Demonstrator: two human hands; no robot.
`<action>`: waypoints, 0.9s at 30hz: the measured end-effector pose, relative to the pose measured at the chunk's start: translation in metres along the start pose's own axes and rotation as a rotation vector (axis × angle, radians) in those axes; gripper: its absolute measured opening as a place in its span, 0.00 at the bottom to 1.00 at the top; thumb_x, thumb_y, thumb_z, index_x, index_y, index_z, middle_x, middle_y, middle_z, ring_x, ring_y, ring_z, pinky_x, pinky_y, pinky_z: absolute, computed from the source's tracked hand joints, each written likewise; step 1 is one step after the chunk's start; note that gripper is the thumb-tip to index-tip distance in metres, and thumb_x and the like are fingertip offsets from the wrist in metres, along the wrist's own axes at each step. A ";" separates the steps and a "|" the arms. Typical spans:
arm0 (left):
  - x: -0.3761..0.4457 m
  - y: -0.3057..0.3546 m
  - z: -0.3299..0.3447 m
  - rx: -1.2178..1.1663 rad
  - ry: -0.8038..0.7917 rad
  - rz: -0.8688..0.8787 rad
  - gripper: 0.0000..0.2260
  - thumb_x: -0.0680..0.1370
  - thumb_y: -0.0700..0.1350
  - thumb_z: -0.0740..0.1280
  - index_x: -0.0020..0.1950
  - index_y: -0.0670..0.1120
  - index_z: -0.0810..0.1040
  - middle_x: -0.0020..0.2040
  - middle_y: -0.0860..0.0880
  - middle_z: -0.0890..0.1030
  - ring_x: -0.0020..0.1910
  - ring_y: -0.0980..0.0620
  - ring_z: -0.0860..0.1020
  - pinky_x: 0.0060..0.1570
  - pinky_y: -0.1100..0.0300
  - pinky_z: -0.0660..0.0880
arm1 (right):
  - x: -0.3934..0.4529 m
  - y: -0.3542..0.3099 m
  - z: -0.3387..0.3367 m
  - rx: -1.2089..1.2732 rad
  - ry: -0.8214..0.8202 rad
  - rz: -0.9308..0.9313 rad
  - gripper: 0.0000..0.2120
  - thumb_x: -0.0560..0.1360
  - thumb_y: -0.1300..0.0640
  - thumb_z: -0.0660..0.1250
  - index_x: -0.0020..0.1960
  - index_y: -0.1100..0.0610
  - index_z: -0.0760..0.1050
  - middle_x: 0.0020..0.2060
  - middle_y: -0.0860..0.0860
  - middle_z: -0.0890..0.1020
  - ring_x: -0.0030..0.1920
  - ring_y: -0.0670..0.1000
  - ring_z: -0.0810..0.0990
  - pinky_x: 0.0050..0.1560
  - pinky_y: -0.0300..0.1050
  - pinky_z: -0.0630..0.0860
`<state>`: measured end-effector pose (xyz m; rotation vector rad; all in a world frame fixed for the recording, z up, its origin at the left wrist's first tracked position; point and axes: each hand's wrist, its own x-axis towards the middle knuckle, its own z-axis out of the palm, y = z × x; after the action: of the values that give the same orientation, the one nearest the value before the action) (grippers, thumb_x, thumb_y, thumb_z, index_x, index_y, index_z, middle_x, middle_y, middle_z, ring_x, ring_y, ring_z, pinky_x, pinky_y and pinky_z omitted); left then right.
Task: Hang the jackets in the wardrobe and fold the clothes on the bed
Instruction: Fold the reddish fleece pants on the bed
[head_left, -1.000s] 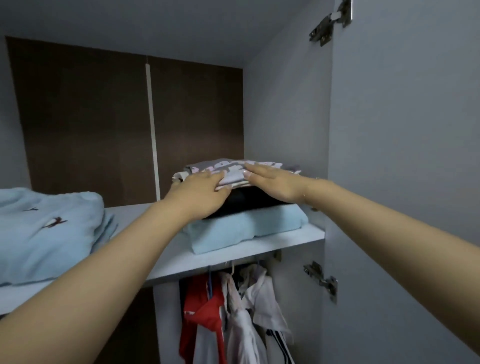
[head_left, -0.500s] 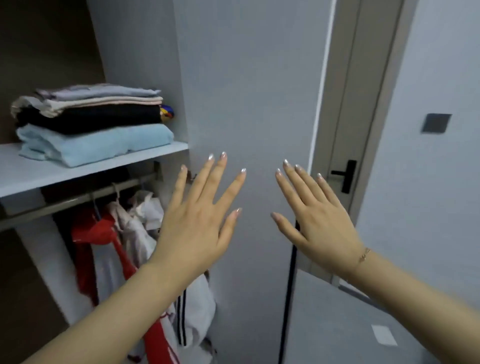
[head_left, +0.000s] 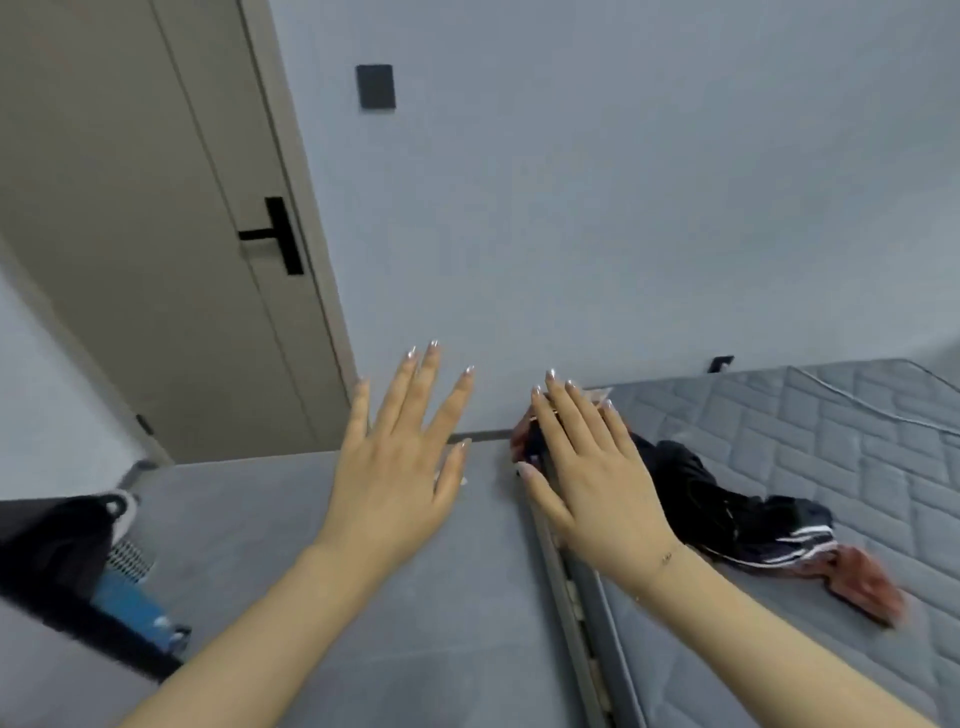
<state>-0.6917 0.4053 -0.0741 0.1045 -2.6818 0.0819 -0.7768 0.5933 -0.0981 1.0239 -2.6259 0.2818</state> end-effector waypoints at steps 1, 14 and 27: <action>0.016 0.020 0.017 -0.027 -0.026 0.026 0.27 0.81 0.53 0.52 0.80 0.51 0.55 0.80 0.45 0.52 0.79 0.46 0.51 0.75 0.39 0.54 | -0.007 0.026 0.004 -0.011 -0.021 0.045 0.31 0.80 0.41 0.48 0.79 0.57 0.54 0.78 0.54 0.56 0.78 0.54 0.54 0.77 0.55 0.54; 0.225 0.193 0.293 -0.356 -0.368 0.447 0.25 0.83 0.53 0.56 0.79 0.50 0.57 0.80 0.46 0.54 0.79 0.47 0.53 0.76 0.43 0.54 | -0.029 0.285 0.153 0.046 -0.203 0.663 0.29 0.82 0.44 0.52 0.79 0.52 0.49 0.79 0.49 0.48 0.79 0.49 0.48 0.78 0.51 0.51; 0.292 0.369 0.624 -0.859 -1.168 0.278 0.29 0.79 0.53 0.67 0.77 0.46 0.62 0.74 0.47 0.67 0.73 0.50 0.66 0.72 0.55 0.64 | -0.076 0.463 0.402 0.747 0.100 1.818 0.25 0.78 0.45 0.65 0.72 0.53 0.66 0.64 0.49 0.73 0.61 0.51 0.76 0.61 0.48 0.72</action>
<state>-1.2581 0.7077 -0.5192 -0.6846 -3.4922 -1.4287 -1.1259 0.8604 -0.5329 -1.5151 -2.4401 1.5646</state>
